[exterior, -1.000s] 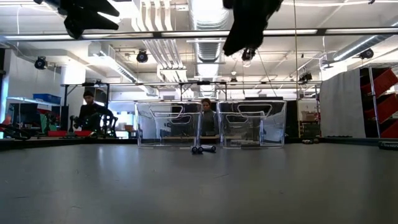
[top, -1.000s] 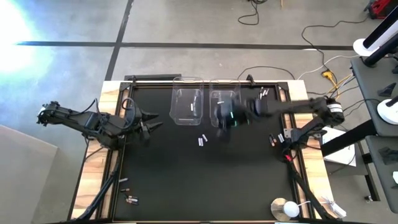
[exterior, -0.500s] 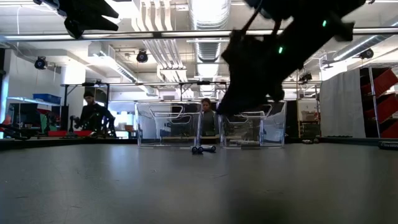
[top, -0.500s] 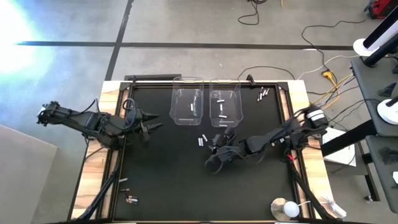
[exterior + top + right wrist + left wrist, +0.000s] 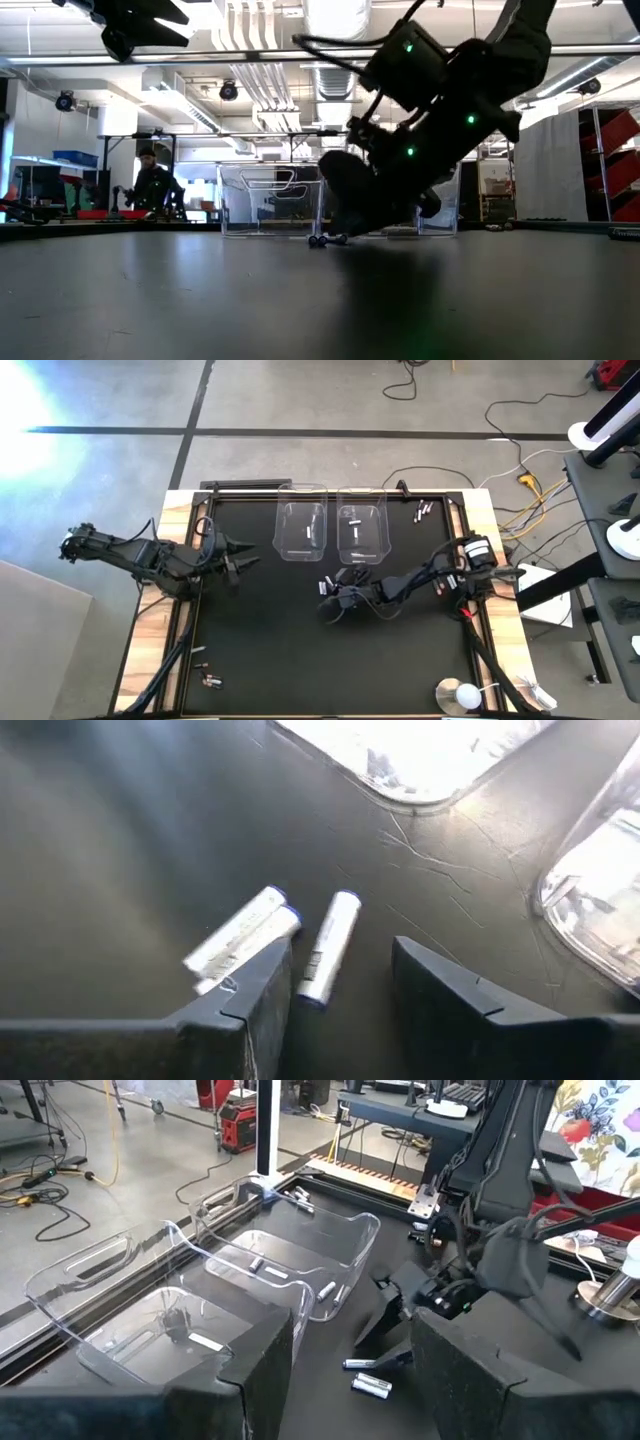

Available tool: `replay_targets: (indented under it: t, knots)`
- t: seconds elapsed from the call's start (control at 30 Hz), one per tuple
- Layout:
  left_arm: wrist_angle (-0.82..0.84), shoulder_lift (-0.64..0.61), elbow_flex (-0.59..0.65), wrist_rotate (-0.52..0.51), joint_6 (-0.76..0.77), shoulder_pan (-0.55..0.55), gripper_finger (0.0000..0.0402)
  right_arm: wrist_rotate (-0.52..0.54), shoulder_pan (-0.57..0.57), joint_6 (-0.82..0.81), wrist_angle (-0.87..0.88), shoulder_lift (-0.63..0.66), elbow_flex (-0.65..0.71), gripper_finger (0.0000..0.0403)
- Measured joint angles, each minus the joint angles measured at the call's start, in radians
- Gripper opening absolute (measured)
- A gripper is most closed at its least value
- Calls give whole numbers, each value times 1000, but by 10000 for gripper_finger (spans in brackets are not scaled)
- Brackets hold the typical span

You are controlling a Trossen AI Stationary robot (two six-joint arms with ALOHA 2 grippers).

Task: Sort batteries
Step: Put the white battery into the right transparent bin

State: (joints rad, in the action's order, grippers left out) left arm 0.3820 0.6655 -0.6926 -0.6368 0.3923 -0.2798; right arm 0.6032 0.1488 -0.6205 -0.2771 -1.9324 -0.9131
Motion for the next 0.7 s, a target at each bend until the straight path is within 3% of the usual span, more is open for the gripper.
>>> replay_targets:
  t: [0.4,0.7]
  knots:
    - [1,-3,0,-1,-2,0,182,13,-8,46,-17,-51,-2,102]
    - [1,-11,0,-6,-17,0,182,-153,-25,105,66,-35,-5,34]
